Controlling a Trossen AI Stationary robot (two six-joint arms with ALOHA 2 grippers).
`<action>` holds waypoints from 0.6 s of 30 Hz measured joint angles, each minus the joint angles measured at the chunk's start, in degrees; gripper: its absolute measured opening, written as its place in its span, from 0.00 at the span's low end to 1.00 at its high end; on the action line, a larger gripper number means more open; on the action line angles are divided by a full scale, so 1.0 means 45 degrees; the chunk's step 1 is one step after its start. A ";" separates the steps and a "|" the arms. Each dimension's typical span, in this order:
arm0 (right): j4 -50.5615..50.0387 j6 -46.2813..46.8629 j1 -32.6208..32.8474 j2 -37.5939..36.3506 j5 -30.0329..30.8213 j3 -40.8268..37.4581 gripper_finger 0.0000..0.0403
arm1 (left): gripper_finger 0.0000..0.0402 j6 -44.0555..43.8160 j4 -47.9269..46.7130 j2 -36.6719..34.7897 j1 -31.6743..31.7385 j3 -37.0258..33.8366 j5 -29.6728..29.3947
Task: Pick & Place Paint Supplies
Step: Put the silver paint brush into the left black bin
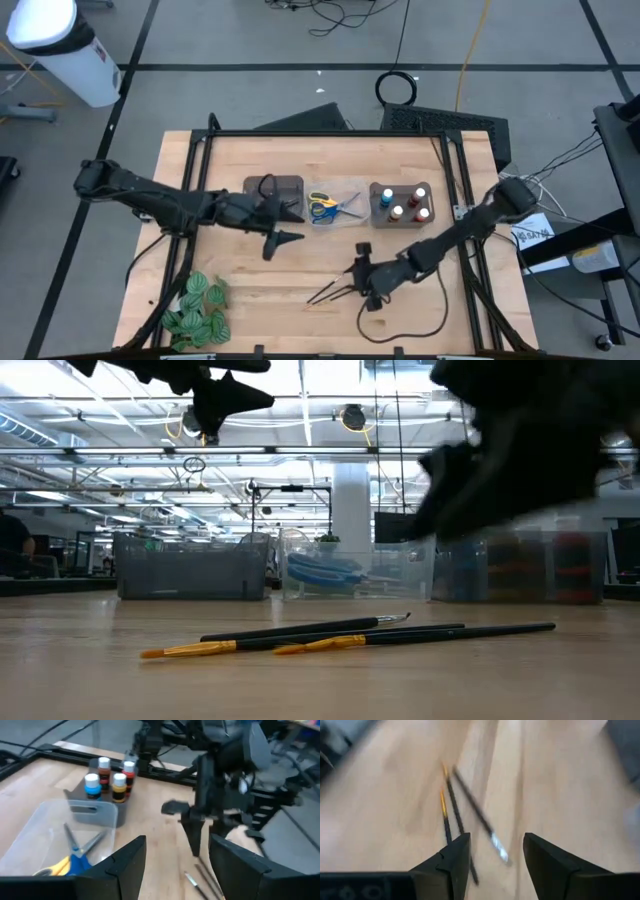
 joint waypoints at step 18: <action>0.1808 -0.1027 -0.1914 0.2911 -0.3406 0.0058 0.29 | 0.56 -0.0157 -0.0676 0.0116 -0.0441 -0.0005 -0.0648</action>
